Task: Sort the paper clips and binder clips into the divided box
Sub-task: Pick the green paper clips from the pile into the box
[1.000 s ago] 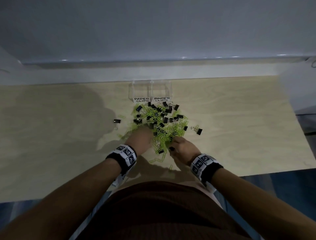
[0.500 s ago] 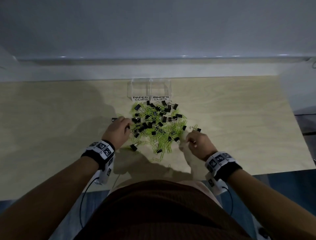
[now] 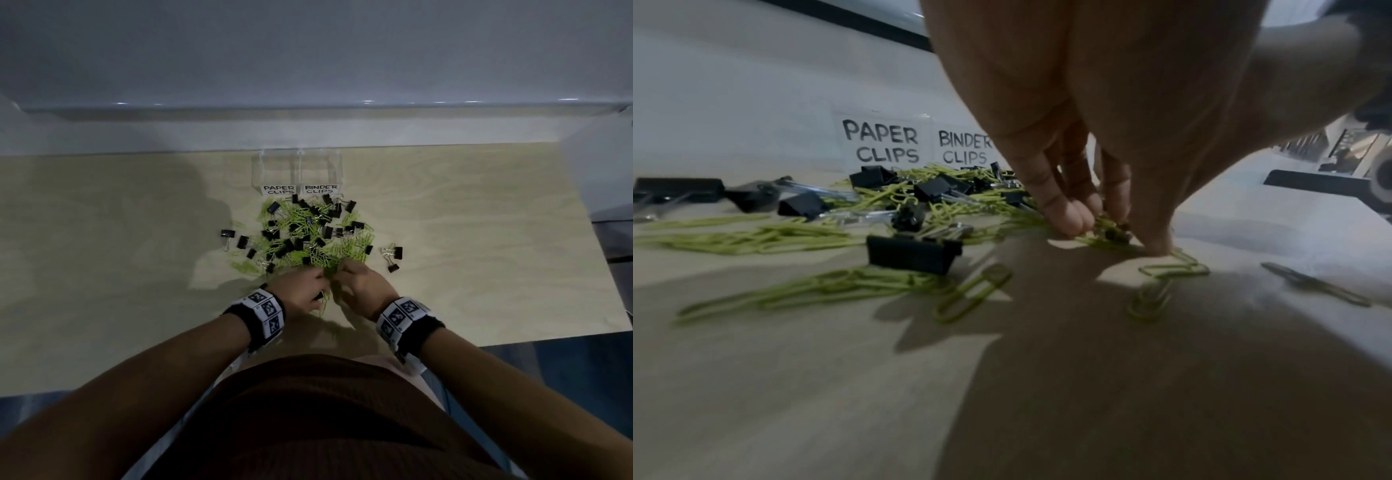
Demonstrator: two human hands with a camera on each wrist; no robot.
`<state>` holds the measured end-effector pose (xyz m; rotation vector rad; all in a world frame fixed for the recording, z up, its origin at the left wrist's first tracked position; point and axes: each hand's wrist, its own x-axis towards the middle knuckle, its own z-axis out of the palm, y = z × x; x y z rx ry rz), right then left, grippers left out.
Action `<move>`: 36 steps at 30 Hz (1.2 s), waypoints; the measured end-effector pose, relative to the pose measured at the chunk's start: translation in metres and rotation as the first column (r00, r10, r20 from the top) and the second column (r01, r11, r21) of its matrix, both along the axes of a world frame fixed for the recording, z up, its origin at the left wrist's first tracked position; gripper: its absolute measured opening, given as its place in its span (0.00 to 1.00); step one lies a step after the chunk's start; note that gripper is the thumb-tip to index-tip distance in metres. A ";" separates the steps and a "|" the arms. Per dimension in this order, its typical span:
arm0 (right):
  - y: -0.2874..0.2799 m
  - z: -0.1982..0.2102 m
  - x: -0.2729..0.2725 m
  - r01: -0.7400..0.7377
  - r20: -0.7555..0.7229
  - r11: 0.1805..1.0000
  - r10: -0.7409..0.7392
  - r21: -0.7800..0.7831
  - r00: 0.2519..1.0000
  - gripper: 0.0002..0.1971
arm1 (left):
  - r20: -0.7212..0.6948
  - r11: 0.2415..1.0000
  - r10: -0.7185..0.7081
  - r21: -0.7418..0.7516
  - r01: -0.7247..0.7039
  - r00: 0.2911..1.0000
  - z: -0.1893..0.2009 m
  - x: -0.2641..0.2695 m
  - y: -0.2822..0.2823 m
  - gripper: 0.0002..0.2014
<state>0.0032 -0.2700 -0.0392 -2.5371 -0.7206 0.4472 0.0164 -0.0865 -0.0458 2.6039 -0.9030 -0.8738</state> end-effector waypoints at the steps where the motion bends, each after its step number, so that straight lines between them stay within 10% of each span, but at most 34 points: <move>1: 0.002 -0.002 0.000 0.011 0.000 1.000 -0.011 0.000 1.000 0.12 | 0.003 0.999 0.035 0.003 -0.035 0.999 -0.002 0.001 0.000 0.16; 11: -0.003 0.001 0.002 0.025 -0.040 1.000 -0.024 0.017 0.999 0.07 | 0.040 0.942 0.290 -0.189 -0.278 0.956 0.001 0.006 0.026 0.08; 17: -0.004 0.004 0.005 0.107 -0.055 0.994 -0.107 0.010 0.993 0.05 | 0.211 0.817 0.560 -0.300 -0.492 0.801 0.010 0.019 0.071 0.05; 27: 0.021 -0.007 0.007 0.075 -0.149 0.974 -0.108 -0.214 0.983 0.32 | 0.247 0.957 0.278 0.008 -0.288 0.928 0.000 0.025 0.033 0.26; 36: 0.030 -0.012 0.017 0.119 -0.028 0.985 -0.123 -0.124 0.992 0.09 | 0.290 0.967 0.206 0.087 -0.241 0.934 -0.002 0.036 0.031 0.15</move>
